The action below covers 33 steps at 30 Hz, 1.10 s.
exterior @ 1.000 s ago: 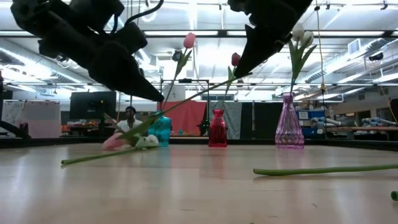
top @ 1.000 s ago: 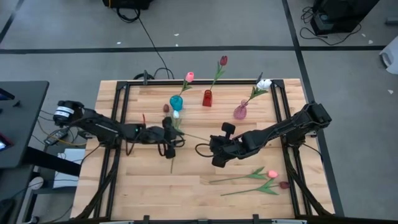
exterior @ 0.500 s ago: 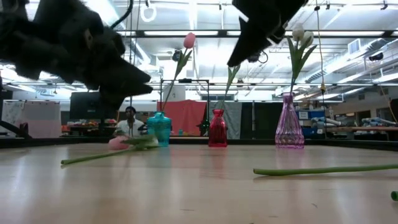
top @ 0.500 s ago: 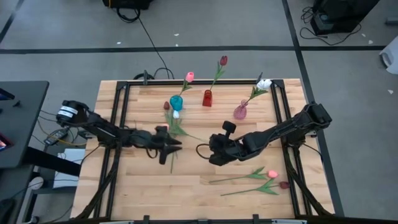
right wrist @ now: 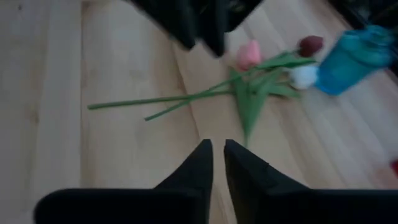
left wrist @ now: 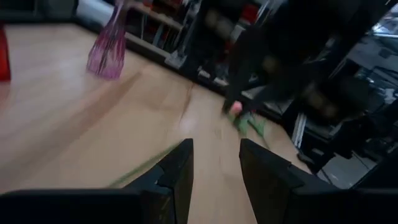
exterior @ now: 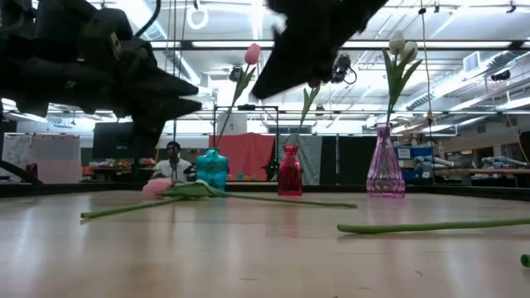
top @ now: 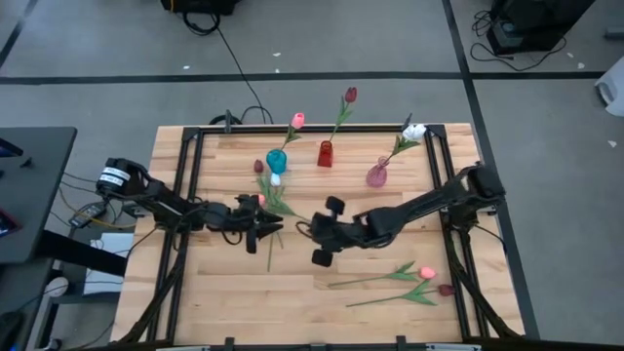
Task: Sort flowers into vase by color
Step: Put the top pink tulip into the blue vase
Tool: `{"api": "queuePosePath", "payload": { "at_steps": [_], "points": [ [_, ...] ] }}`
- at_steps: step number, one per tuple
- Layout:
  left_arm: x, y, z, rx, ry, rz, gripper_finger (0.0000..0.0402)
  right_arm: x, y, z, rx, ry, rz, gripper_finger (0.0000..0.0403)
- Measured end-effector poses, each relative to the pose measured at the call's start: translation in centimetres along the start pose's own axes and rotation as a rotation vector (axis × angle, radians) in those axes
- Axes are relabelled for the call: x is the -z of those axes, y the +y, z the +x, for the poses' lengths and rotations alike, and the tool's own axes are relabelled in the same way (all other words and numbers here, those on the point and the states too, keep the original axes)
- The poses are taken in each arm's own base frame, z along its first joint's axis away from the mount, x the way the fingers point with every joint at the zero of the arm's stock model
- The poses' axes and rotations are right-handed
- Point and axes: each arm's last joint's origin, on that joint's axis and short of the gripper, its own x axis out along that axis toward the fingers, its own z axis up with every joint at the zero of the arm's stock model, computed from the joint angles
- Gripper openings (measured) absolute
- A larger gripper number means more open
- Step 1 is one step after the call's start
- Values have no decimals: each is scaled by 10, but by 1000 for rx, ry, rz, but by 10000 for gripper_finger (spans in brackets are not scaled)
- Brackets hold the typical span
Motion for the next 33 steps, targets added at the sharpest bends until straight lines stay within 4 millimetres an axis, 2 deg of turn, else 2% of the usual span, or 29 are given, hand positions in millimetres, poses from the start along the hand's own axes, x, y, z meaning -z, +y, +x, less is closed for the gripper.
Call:
{"api": "queuePosePath", "payload": {
  "at_steps": [4, 9, 14, 18, 23, 33],
  "points": [
    [-1, 1, -8, 35, -43, 0, 135, 8, -1, 32, 15, -10, -7, 96],
    [2, 11, -31, 17, -98, -12, 135, 18, -15, 66, 37, 11, 27, 126],
    [7, 15, -31, -16, -36, 4, 135, 27, -36, 93, 23, 71, 61, 138],
    [12, 17, -30, -45, 25, 19, 135, 28, -53, 108, 16, 75, 81, 138],
    [14, 16, -23, -51, 87, 33, 135, 32, -64, 119, -5, 78, 70, 137],
    [17, 9, 3, -80, 260, 95, 135, 41, -69, 134, -59, 99, 47, 134]
  ]
}}
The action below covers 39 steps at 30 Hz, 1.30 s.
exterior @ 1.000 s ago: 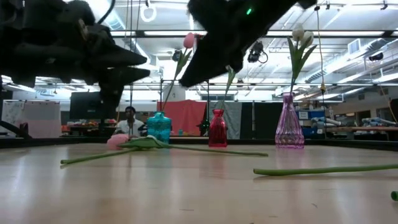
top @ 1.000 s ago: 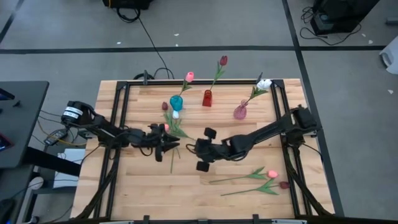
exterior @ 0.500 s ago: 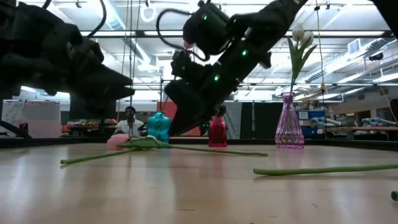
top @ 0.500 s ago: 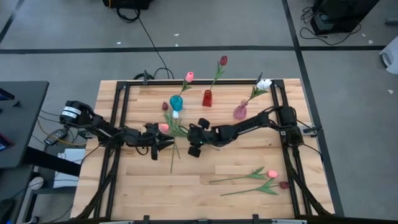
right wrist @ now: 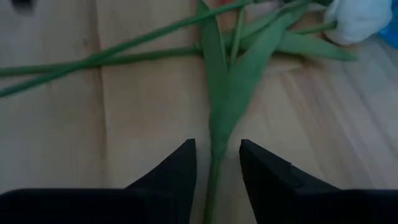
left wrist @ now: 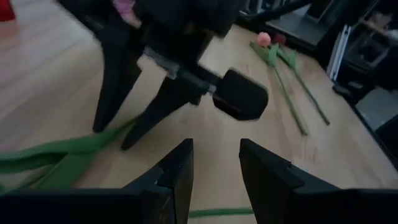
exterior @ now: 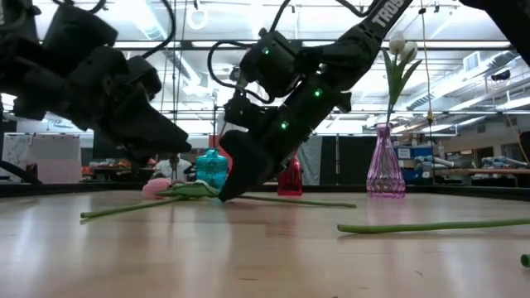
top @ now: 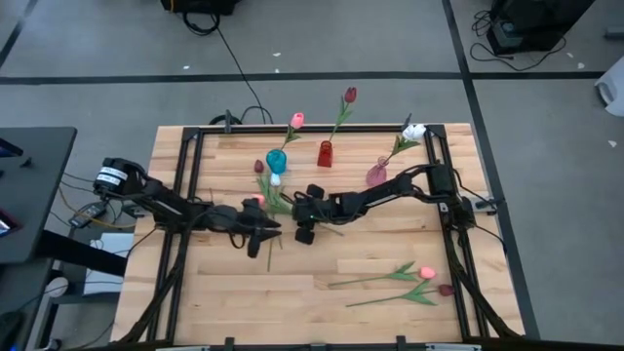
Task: Sort flowers into vase by color
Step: Put the top pink tulip into the blue vase
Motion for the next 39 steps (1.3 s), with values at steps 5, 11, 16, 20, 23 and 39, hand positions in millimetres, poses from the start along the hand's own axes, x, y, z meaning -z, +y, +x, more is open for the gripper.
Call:
{"api": "queuePosePath", "payload": {
  "at_steps": [5, 11, 16, 20, 23, 39],
  "points": [
    [-10, -6, 7, -10, 41, 43, 135, 2, 0, 2, 27, 10, 3, 86],
    [-23, -14, 12, 19, 41, 80, 135, 2, -1, -2, 40, 23, 57, 16],
    [-30, -22, 15, 135, 59, 95, 135, -6, -4, -36, 106, 105, 62, 10],
    [-35, -25, 18, 161, 46, 100, 135, -29, 0, -93, 179, 59, 63, 10],
    [-37, -26, 18, 158, 37, 125, 135, -42, 4, -137, 142, 13, 70, 10],
    [-64, -34, 14, 138, -289, 123, 135, -73, 57, -238, 174, -470, -55, 11]
  ]
}}
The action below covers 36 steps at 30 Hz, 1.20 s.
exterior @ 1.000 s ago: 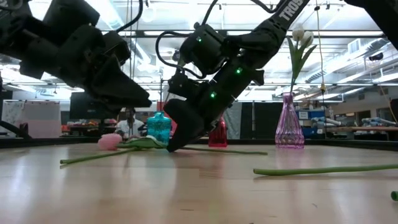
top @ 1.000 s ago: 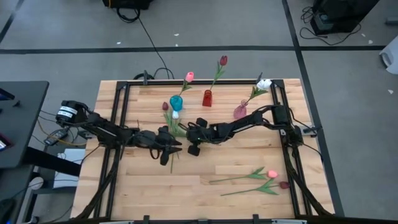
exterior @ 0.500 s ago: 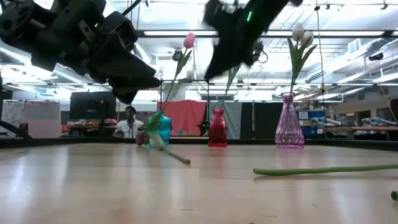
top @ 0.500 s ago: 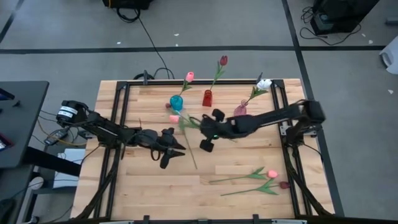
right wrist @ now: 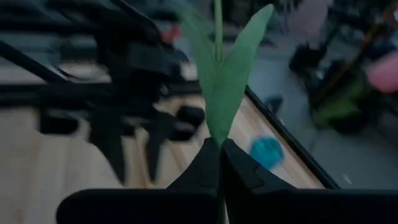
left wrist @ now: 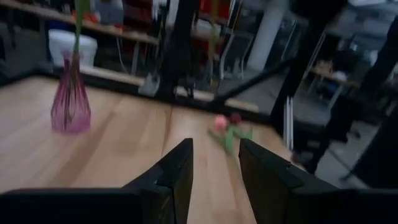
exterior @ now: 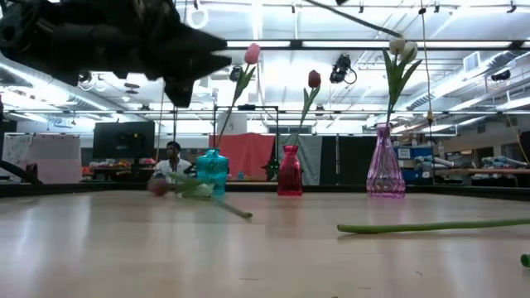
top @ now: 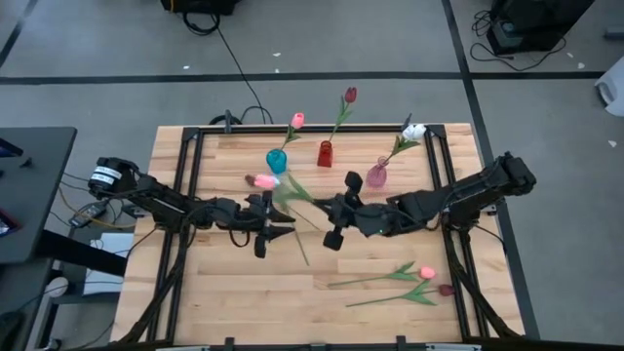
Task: Sort flowers into vase by color
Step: Put the top pink tulip into the blue vase
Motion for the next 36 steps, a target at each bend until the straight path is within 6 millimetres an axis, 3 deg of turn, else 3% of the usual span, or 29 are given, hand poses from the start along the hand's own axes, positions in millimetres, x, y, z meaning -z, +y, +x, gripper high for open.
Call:
{"api": "queuePosePath", "payload": {
  "at_steps": [10, 14, 18, 24, 31, 36],
  "points": [
    [-33, -13, 23, 48, -72, 105, 135, -15, 11, 14, -192, -201, 32, 12],
    [-45, -19, 30, 92, -107, 190, 135, -12, 11, 22, -226, -193, 30, 12],
    [-46, -17, 32, 81, -95, 241, 135, -7, 12, 30, -233, -185, 19, 12],
    [-43, -3, 33, 52, -21, 208, 135, 22, 10, 35, -247, -257, 28, 12],
    [-41, 2, 33, 54, 16, 209, 135, 62, 0, 32, -256, -473, 111, 12],
    [-42, 3, 33, 58, 7, 210, 135, 75, -7, 37, -281, -541, 151, 12]
  ]
}}
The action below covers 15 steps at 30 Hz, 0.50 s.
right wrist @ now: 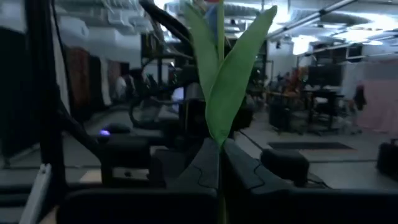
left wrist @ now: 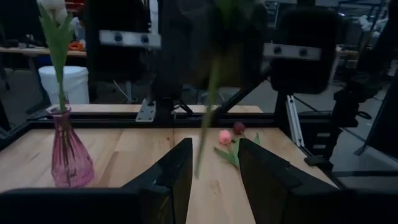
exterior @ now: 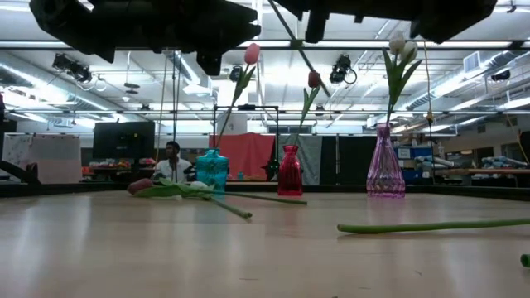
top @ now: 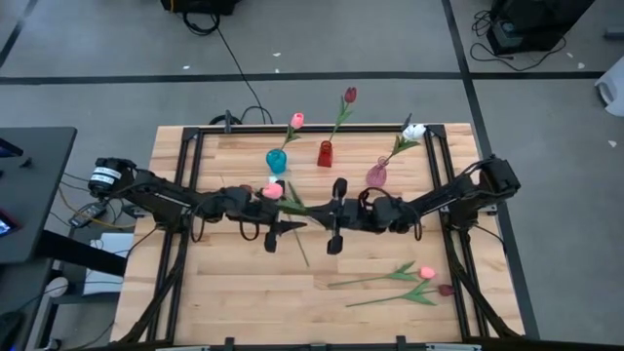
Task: Sort flowers into vase by color
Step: Put the top pink tulip into the blue vase
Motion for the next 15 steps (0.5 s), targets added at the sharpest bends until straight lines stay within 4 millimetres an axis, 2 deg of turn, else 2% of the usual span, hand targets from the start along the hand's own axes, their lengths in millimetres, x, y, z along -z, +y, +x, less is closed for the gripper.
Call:
{"api": "queuePosePath", "payload": {
  "at_steps": [7, 15],
  "points": [
    [-11, 0, 6, -3, -31, 1, 135, 9, 0, 8, -18, -41, -14, 12],
    [-12, 2, 7, -36, -21, 27, 135, 13, 0, 9, -17, -49, -5, 12]
  ]
}}
